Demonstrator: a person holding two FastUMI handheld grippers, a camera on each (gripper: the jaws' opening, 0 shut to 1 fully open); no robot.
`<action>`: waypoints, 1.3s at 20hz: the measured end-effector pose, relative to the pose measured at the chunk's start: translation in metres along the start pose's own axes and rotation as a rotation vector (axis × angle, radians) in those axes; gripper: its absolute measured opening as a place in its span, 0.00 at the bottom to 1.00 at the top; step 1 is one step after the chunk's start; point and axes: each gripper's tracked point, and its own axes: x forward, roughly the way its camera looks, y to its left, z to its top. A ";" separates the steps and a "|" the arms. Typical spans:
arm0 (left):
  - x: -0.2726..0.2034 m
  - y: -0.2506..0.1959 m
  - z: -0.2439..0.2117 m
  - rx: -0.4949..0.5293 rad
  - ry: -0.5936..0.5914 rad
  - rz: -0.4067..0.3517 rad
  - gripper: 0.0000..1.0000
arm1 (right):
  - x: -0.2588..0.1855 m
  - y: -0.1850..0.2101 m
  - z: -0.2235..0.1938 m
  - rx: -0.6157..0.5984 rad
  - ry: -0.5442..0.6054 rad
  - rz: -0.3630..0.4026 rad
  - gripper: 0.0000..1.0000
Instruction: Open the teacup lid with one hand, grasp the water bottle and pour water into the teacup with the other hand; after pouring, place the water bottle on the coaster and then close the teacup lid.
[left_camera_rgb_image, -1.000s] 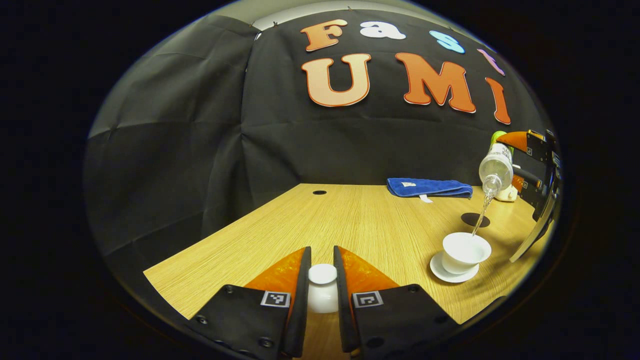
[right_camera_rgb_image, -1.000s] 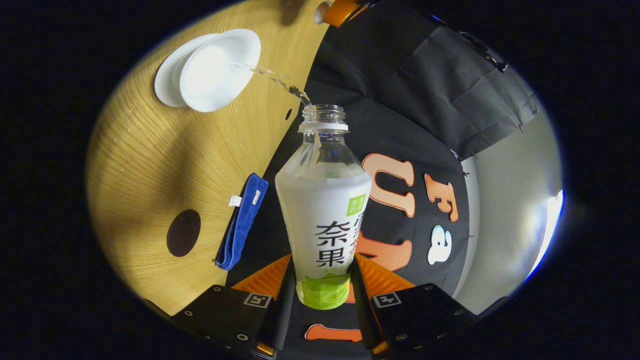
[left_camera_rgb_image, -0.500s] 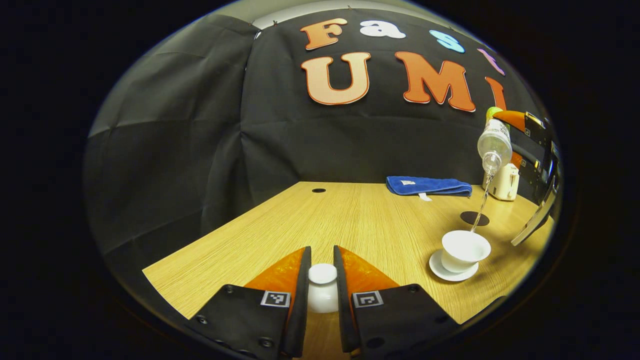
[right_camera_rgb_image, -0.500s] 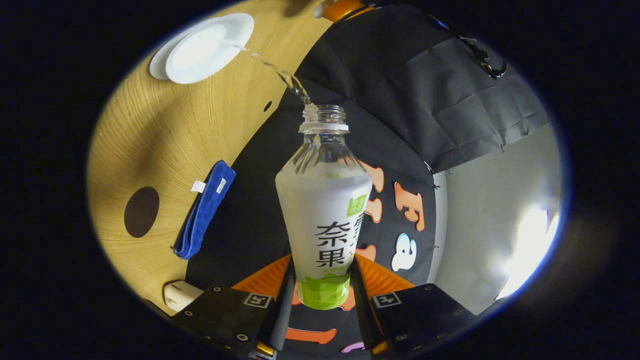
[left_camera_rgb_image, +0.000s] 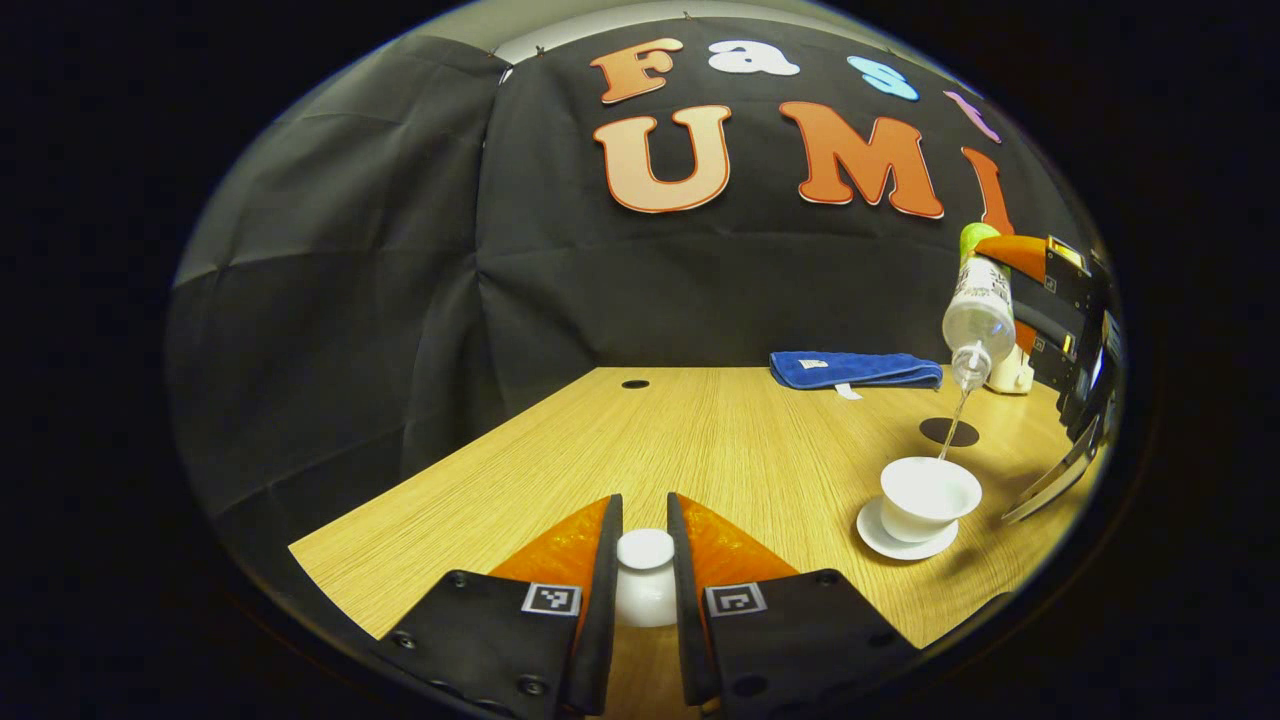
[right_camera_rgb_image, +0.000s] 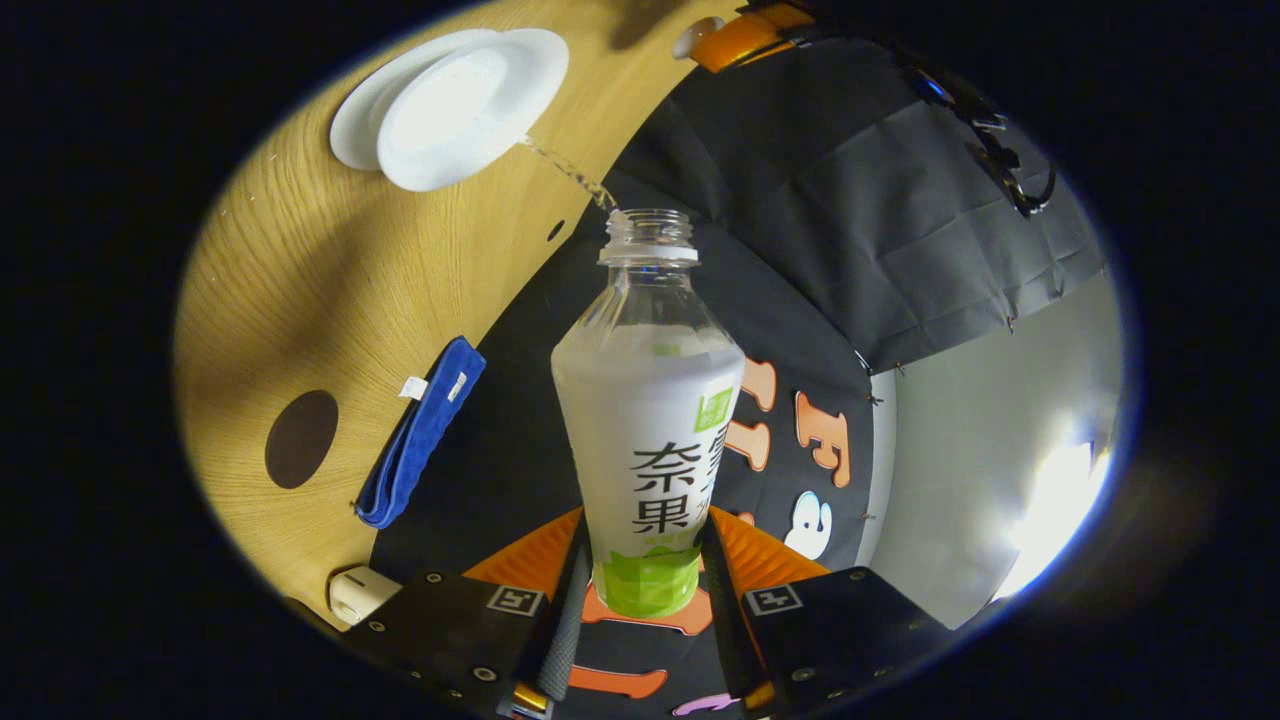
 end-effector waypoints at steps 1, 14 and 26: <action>-0.001 -0.001 0.000 0.002 0.000 -0.002 0.31 | -0.001 0.001 0.003 -0.006 -0.007 -0.001 0.58; -0.002 -0.019 0.010 0.006 -0.022 -0.033 0.31 | -0.019 0.030 0.027 0.084 -0.034 0.099 0.58; -0.005 -0.061 0.046 0.003 -0.088 -0.105 0.31 | -0.034 0.059 0.027 0.581 0.069 0.300 0.60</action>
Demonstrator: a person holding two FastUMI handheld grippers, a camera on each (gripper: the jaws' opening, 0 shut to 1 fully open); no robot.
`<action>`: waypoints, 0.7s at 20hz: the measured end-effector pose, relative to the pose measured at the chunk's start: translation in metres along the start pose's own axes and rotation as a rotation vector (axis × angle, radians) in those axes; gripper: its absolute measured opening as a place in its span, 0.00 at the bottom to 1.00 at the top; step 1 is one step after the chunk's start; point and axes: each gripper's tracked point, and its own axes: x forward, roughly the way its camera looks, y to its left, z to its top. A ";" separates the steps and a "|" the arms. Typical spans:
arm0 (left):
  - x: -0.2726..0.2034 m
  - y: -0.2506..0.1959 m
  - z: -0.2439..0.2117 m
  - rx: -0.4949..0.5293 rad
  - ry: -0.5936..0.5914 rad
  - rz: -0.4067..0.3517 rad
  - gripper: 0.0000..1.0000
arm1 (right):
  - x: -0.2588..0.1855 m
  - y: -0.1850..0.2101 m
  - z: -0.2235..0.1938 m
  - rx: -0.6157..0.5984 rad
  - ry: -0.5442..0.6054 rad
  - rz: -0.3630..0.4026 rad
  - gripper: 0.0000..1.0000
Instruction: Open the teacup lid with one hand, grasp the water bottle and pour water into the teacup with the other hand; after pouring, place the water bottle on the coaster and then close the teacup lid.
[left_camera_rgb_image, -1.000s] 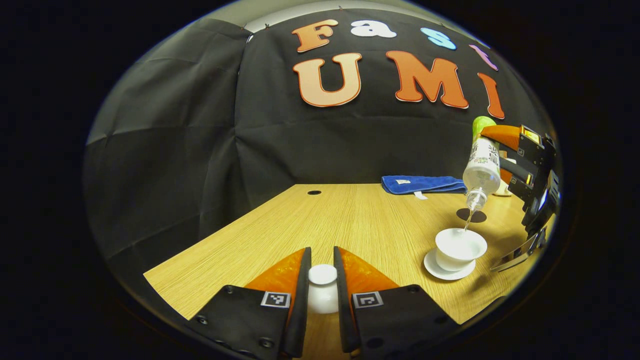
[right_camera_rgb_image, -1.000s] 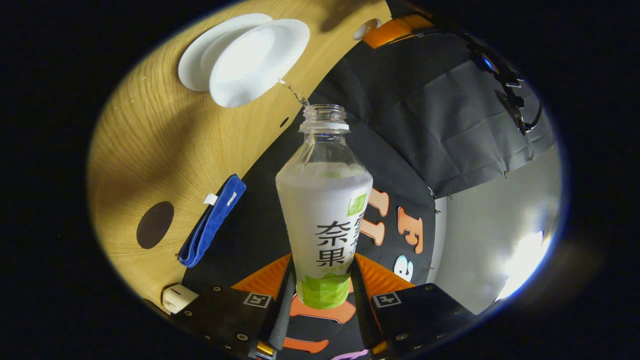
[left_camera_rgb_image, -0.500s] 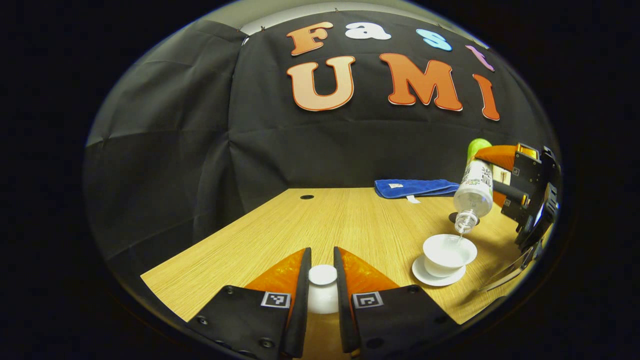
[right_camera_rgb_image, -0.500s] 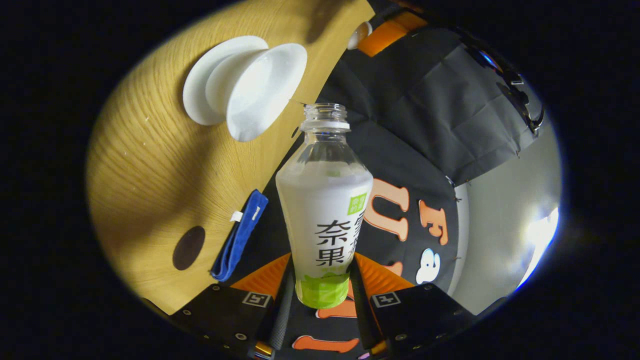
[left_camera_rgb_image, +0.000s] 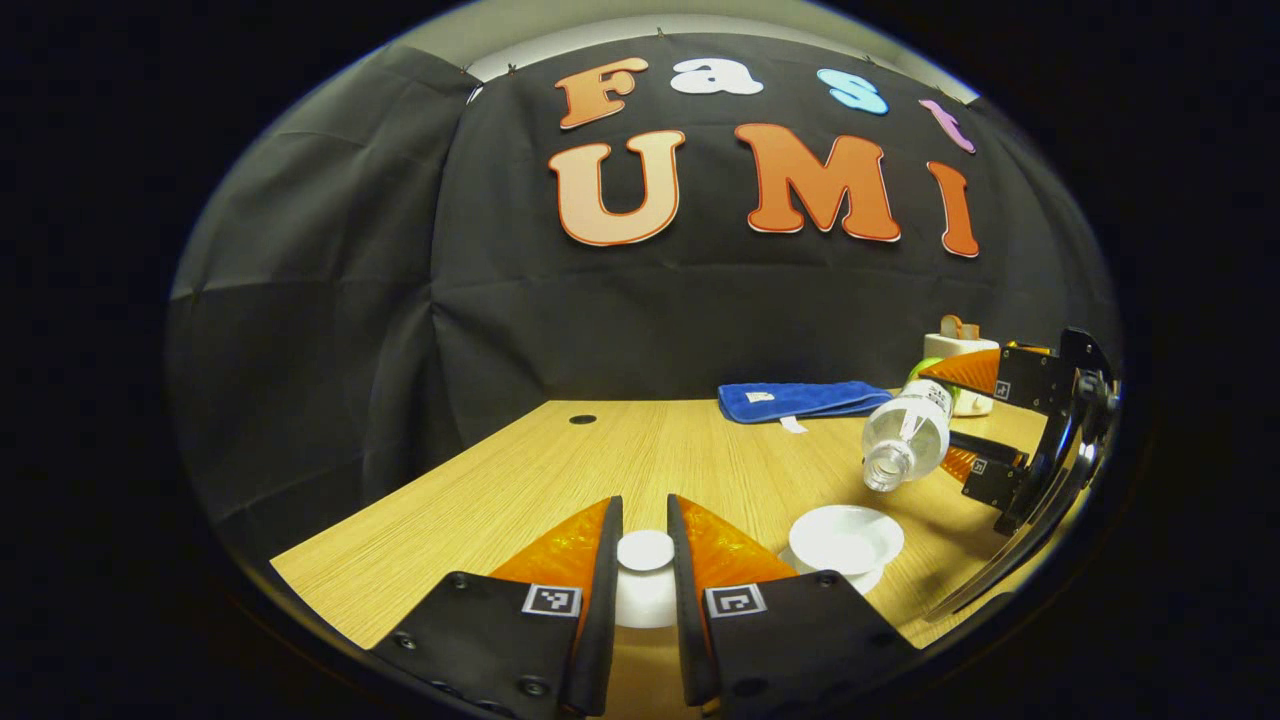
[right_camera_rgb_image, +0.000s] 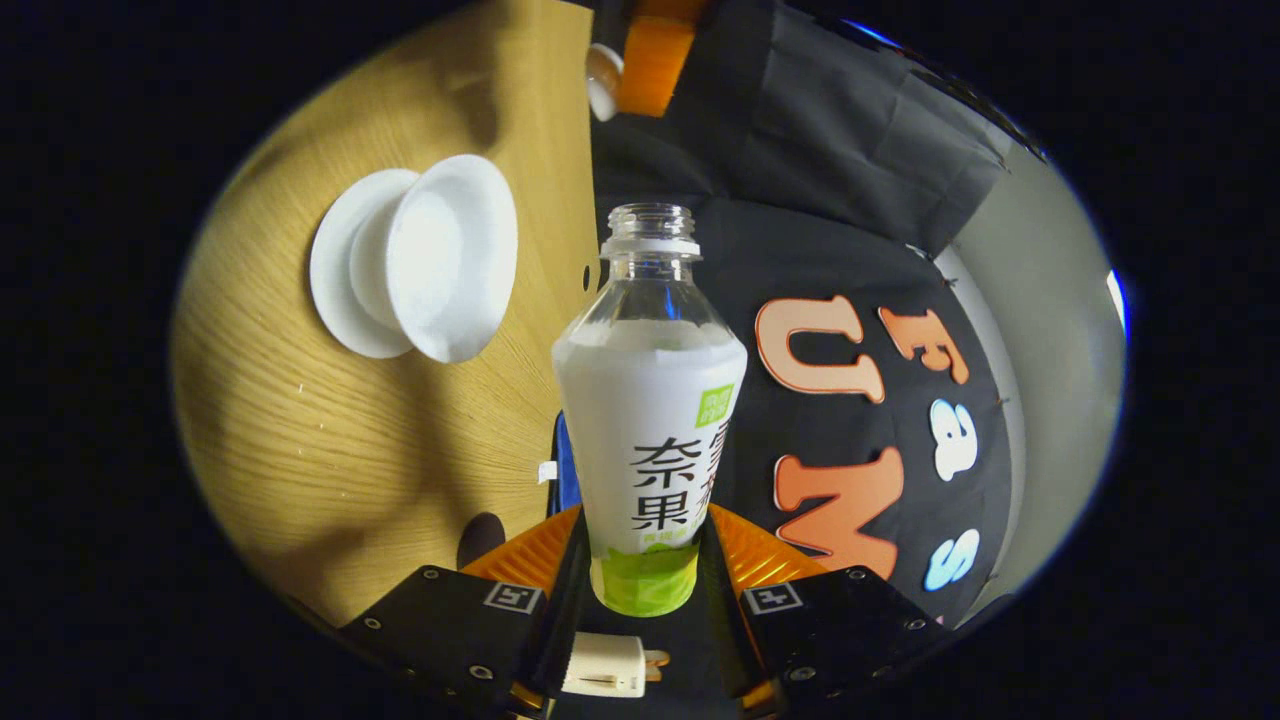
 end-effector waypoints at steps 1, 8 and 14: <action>0.001 -0.003 0.002 0.001 -0.003 -0.001 0.31 | 0.002 -0.004 -0.004 0.030 0.014 0.001 0.59; 0.006 -0.037 0.027 0.011 -0.046 -0.055 0.31 | 0.012 -0.043 -0.053 0.328 0.113 -0.031 0.59; 0.004 -0.066 0.041 0.015 -0.072 -0.097 0.29 | 0.023 -0.057 -0.079 0.606 0.165 -0.047 0.59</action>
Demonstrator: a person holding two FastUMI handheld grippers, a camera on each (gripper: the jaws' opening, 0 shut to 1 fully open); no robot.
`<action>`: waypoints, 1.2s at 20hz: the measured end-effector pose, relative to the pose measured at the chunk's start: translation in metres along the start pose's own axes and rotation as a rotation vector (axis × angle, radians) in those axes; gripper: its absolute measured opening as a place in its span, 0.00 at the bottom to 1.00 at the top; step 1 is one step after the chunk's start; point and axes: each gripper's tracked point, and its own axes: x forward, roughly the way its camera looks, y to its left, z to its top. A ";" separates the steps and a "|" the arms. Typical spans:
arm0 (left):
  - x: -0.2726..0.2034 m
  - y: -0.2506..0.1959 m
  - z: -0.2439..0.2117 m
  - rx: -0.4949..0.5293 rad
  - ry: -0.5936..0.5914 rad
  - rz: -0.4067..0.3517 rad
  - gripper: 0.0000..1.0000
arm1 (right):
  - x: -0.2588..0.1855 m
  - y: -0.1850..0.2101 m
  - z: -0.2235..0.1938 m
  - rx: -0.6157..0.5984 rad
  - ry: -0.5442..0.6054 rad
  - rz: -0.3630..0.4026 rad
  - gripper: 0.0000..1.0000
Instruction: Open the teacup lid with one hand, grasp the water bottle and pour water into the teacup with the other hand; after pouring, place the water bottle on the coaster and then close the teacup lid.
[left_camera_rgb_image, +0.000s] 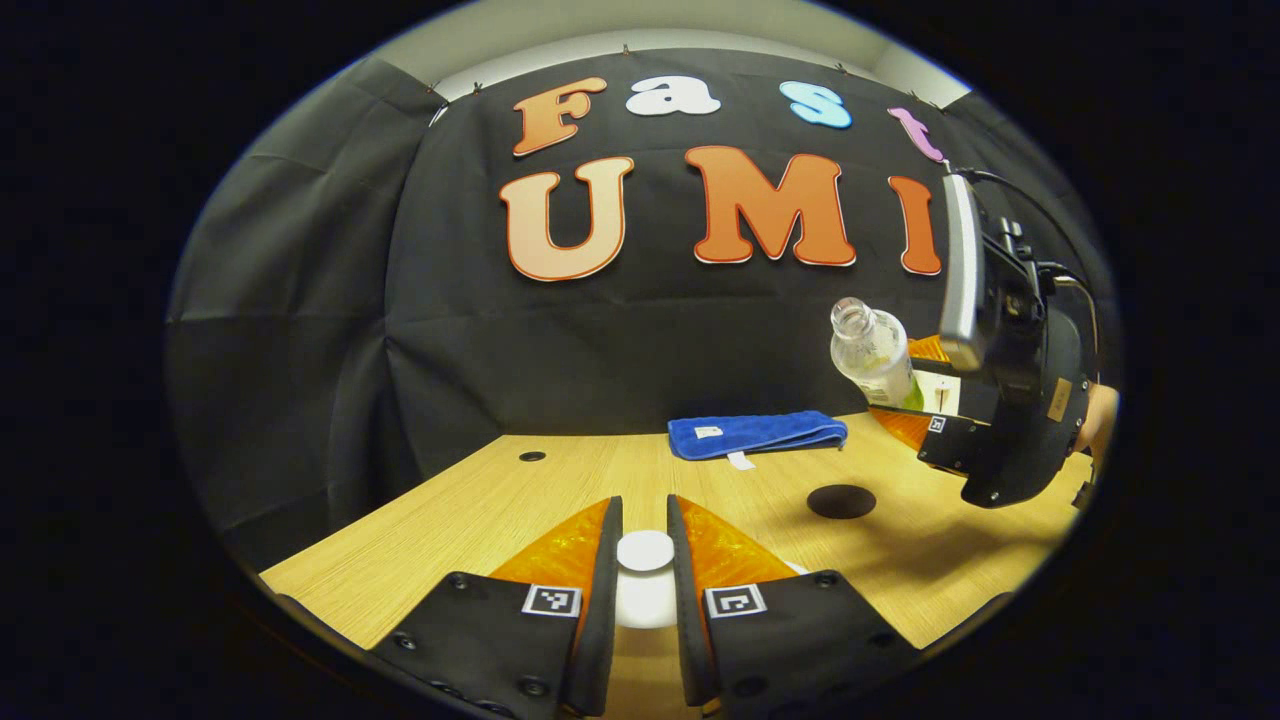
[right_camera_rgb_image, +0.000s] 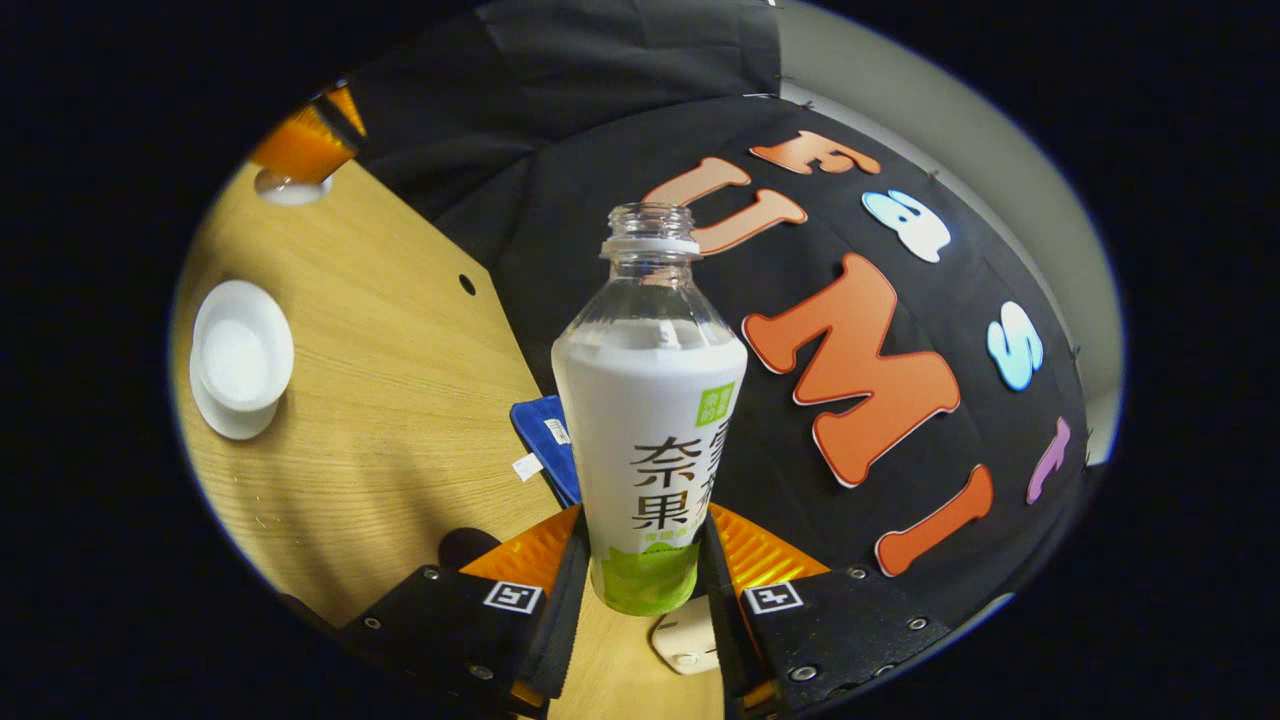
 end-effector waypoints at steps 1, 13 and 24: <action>0.000 -0.004 0.002 -0.001 -0.005 -0.006 0.31 | 0.003 -0.002 -0.003 0.045 0.007 0.003 0.59; -0.005 -0.017 0.008 -0.020 -0.029 -0.004 0.31 | 0.042 0.016 -0.029 0.647 0.073 0.133 0.59; -0.010 -0.006 -0.004 -0.033 -0.010 0.023 0.31 | 0.061 0.065 -0.069 0.860 0.217 0.247 0.59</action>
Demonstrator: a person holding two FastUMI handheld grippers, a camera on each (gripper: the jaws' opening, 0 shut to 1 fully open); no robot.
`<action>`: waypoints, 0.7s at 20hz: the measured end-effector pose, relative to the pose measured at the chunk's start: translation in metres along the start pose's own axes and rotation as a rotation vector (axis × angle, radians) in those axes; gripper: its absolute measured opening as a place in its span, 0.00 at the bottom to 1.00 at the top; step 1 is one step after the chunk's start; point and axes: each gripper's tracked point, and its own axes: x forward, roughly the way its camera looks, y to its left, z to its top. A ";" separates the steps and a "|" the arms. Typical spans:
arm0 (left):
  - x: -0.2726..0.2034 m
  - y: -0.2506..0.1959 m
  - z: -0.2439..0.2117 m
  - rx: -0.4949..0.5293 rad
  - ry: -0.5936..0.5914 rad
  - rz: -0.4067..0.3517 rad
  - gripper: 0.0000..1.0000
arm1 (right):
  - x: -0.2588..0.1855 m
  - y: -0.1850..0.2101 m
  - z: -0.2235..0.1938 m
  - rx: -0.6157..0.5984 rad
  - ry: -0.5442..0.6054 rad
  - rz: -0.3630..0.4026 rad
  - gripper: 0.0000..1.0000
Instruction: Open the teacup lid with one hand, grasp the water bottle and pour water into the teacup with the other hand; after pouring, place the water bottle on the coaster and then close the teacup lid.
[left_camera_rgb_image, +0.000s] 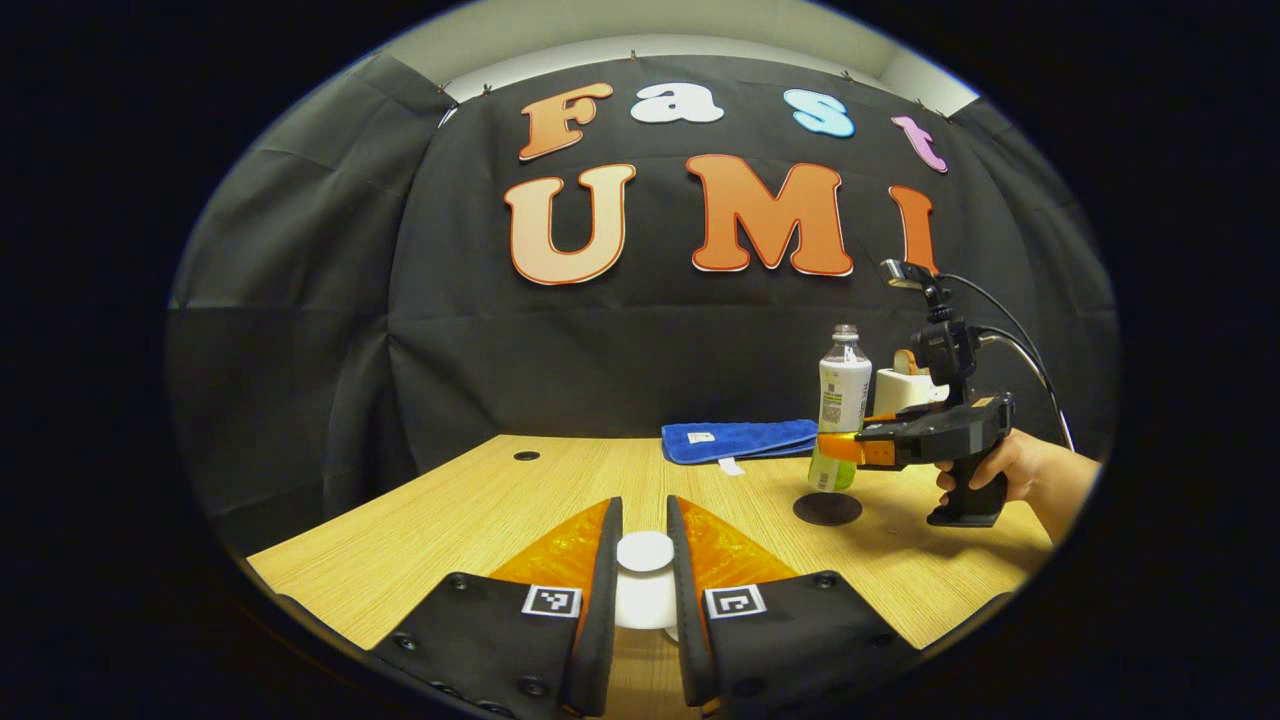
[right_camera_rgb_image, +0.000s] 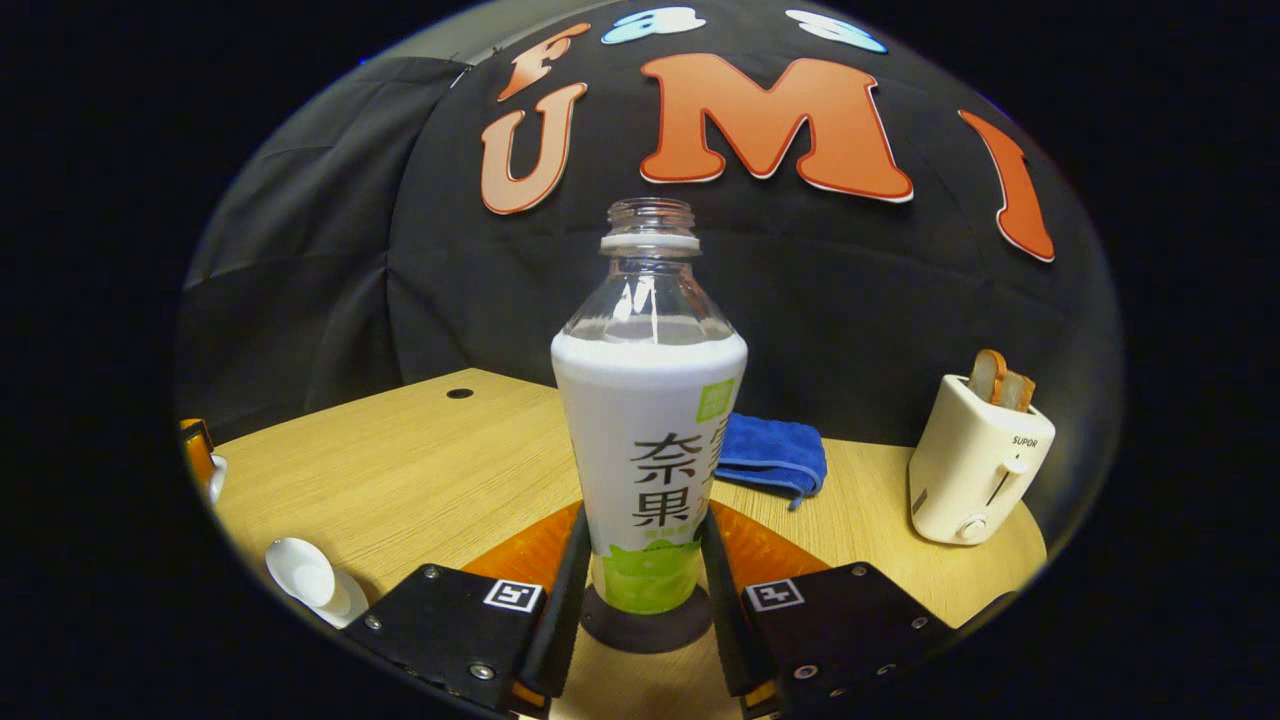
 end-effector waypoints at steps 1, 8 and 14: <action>-0.001 0.001 -0.002 0.000 0.002 0.000 0.31 | 0.002 -0.001 -0.006 0.006 0.013 -0.002 0.59; 0.005 -0.004 -0.014 -0.012 0.030 -0.014 0.31 | 0.003 -0.003 -0.032 0.005 0.065 -0.013 0.60; 0.008 -0.017 -0.015 -0.026 0.036 -0.043 0.29 | 0.003 -0.005 -0.043 0.003 0.091 -0.015 0.69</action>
